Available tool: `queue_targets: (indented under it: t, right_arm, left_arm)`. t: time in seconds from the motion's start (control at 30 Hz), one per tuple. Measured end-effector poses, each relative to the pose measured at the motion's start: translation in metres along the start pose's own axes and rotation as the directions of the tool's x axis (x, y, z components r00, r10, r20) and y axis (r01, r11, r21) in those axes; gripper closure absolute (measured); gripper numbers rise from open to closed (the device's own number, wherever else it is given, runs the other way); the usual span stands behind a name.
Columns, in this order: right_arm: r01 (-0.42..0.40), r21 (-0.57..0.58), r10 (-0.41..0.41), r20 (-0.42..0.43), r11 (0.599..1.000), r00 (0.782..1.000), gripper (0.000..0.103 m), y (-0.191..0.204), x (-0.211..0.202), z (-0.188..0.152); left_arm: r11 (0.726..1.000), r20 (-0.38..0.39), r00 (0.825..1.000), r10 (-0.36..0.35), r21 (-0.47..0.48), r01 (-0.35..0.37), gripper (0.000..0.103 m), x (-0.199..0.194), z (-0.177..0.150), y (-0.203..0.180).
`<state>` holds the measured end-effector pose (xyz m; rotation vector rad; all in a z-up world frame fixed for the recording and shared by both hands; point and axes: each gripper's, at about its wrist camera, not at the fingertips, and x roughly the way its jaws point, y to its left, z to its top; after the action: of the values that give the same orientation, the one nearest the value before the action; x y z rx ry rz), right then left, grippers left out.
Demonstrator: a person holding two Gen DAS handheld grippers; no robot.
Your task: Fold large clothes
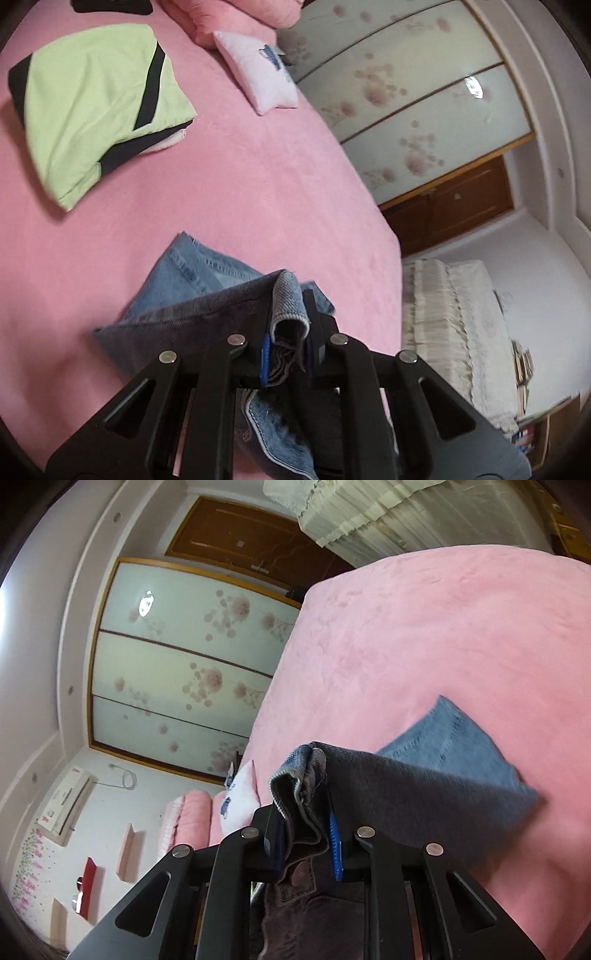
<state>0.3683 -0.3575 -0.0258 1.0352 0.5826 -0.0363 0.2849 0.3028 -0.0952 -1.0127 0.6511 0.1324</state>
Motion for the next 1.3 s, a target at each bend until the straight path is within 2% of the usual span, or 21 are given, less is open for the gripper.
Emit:
queue_targets:
  t: [0.07,0.17,0.27,0.4,0.5,0.53,0.57,0.63,0.67,0.7,0.77,0.8,0.87,0.97,1.07,1.13,1.2,1.23,1.27,1.3]
  right_arm:
    - [0.02,-0.021,-0.02,-0.007,1.0,1.0,0.085,0.001,0.021,0.014]
    - [0.117,-0.108,-0.12,-0.017,0.987,0.993,0.085,-0.001,0.064,0.035]
    - [0.195,-0.142,-0.204,-0.049,0.97,0.978,0.085,-0.022,0.11,0.045]
    - [0.302,-0.171,-0.323,-0.112,0.938,0.94,0.085,-0.056,0.168,0.051]
    - [0.365,-0.2,-0.394,-0.129,0.909,0.91,0.083,-0.071,0.191,0.049]
    - [0.378,-0.209,-0.409,-0.133,0.902,0.903,0.083,-0.073,0.196,0.05]
    - [0.378,-0.212,-0.41,-0.134,0.901,0.902,0.078,-0.076,0.199,0.049]
    - [0.371,-0.22,-0.399,-0.099,0.902,0.912,0.066,-0.077,0.198,0.051]
    - [0.379,-0.236,-0.405,-0.073,0.895,0.911,0.062,-0.08,0.201,0.052]
    - [0.397,-0.269,-0.423,-0.043,0.877,0.905,0.061,-0.082,0.203,0.054]
    - [0.426,-0.338,-0.455,-0.008,0.839,0.89,0.06,-0.081,0.204,0.054]
    - [0.429,-0.363,-0.462,-0.003,0.827,0.887,0.054,-0.08,0.203,0.055]
    - [0.427,-0.407,-0.473,-0.012,0.808,0.881,0.042,-0.079,0.199,0.057]
    - [0.433,-0.472,-0.505,-0.028,0.768,0.863,0.039,-0.083,0.194,0.055]
    - [0.44,-0.557,-0.575,-0.083,0.704,0.814,0.039,-0.091,0.197,0.044]
    - [0.431,-0.611,-0.615,-0.119,0.664,0.779,0.039,-0.101,0.199,0.036]
    - [0.4,-0.652,-0.624,-0.146,0.644,0.767,0.04,-0.107,0.198,0.028]
    - [0.375,-0.667,-0.618,-0.165,0.644,0.769,0.04,-0.11,0.198,0.024]
    - [0.338,-0.685,-0.611,-0.196,0.645,0.767,0.045,-0.112,0.199,0.019]
    - [0.307,-0.698,-0.606,-0.226,0.647,0.763,0.058,-0.113,0.199,0.014]
  left_arm:
    - [0.999,0.016,0.999,0.043,-0.002,-0.043,0.093,0.028,0.009,-0.004]
    - [0.991,0.014,0.992,0.127,0.037,-0.127,0.093,0.071,0.013,-0.002]
    - [0.971,-0.002,0.974,0.226,0.081,-0.225,0.092,0.125,0.014,0.008]
    - [0.944,-0.071,0.945,0.318,0.12,-0.309,0.092,0.187,0.011,0.028]
    - [0.921,-0.102,0.921,0.375,0.154,-0.357,0.088,0.213,0.012,0.034]
    - [0.922,-0.112,0.92,0.376,0.141,-0.36,0.083,0.216,0.012,0.038]
    - [0.93,-0.115,0.925,0.361,0.119,-0.348,0.08,0.216,0.012,0.04]
    - [0.951,-0.099,0.947,0.304,0.089,-0.296,0.063,0.209,0.011,0.038]
    - [0.963,-0.072,0.962,0.262,0.088,-0.256,0.061,0.202,0.01,0.033]
    - [0.967,-0.046,0.97,0.24,0.095,-0.235,0.058,0.194,0.01,0.031]
    - [0.966,-0.002,0.975,0.223,0.137,-0.221,0.041,0.182,0.005,0.02]
    - [0.962,0.003,0.974,0.226,0.154,-0.224,0.027,0.18,0.001,0.016]
    - [0.954,-0.006,0.971,0.24,0.187,-0.234,0.025,0.179,-0.01,0.012]
    - [0.932,-0.086,0.947,0.309,0.226,-0.284,0.025,0.189,-0.031,0.019]
    - [0.909,-0.161,0.916,0.368,0.271,-0.318,0.025,0.2,-0.057,0.027]
    - [0.903,-0.184,0.909,0.375,0.296,-0.313,0.025,0.201,-0.073,0.029]
    - [0.899,-0.206,0.904,0.375,0.318,-0.3,0.025,0.203,-0.089,0.029]
    - [0.898,-0.218,0.902,0.374,0.327,-0.293,0.025,0.203,-0.095,0.03]
    - [0.897,-0.231,0.898,0.374,0.335,-0.287,0.025,0.203,-0.101,0.03]
    - [0.896,-0.249,0.893,0.375,0.342,-0.282,0.025,0.203,-0.11,0.033]
